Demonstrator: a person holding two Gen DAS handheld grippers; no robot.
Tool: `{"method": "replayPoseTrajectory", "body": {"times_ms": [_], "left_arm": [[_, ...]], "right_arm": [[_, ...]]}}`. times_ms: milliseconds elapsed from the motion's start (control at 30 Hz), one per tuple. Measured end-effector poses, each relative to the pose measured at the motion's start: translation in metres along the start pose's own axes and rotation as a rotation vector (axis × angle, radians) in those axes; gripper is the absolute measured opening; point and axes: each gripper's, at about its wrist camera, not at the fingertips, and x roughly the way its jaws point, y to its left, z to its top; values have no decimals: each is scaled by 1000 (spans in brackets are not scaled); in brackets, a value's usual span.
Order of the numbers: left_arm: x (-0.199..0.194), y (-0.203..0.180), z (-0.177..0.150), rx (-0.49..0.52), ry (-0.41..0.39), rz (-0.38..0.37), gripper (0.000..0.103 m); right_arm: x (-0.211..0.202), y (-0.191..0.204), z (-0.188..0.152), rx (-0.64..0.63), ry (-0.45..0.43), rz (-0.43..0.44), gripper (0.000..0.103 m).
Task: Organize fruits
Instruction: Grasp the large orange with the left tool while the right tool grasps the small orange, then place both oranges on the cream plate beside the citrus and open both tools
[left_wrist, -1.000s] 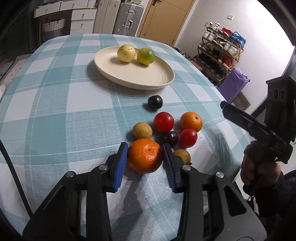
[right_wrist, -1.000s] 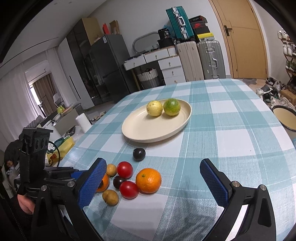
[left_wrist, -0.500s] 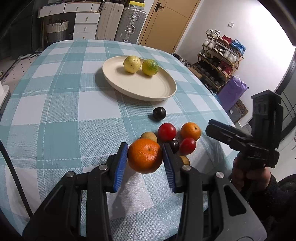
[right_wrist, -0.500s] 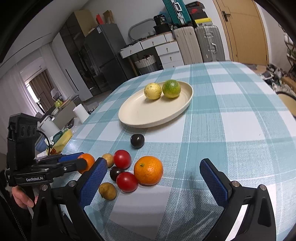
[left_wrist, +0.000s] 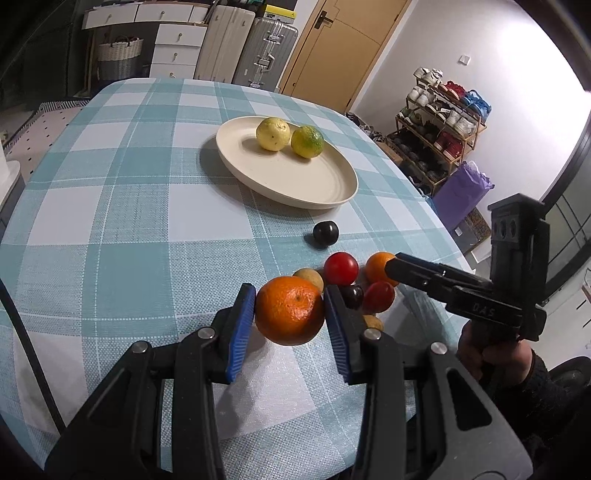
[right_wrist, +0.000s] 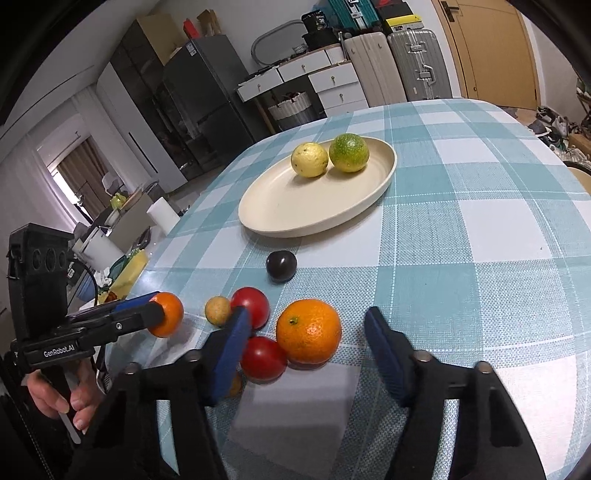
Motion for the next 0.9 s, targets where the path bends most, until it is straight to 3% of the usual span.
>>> {"method": "replayPoseTrajectory", "body": {"times_ms": [67, 167, 500, 900], "left_arm": [[-1, 1, 1, -6, -3, -2, 35], [-2, 1, 2, -5, -7, -3, 35], [1, 2, 22, -16, -29, -7, 35], [16, 7, 87, -6, -80, 9, 35]], "right_arm": [[3, -2, 0, 12, 16, -3, 53], [7, -5, -2, 32, 33, 23, 39], [-6, -7, 3, 37, -25, 40, 38], [-18, -9, 51, 13, -138, 90, 38]]}}
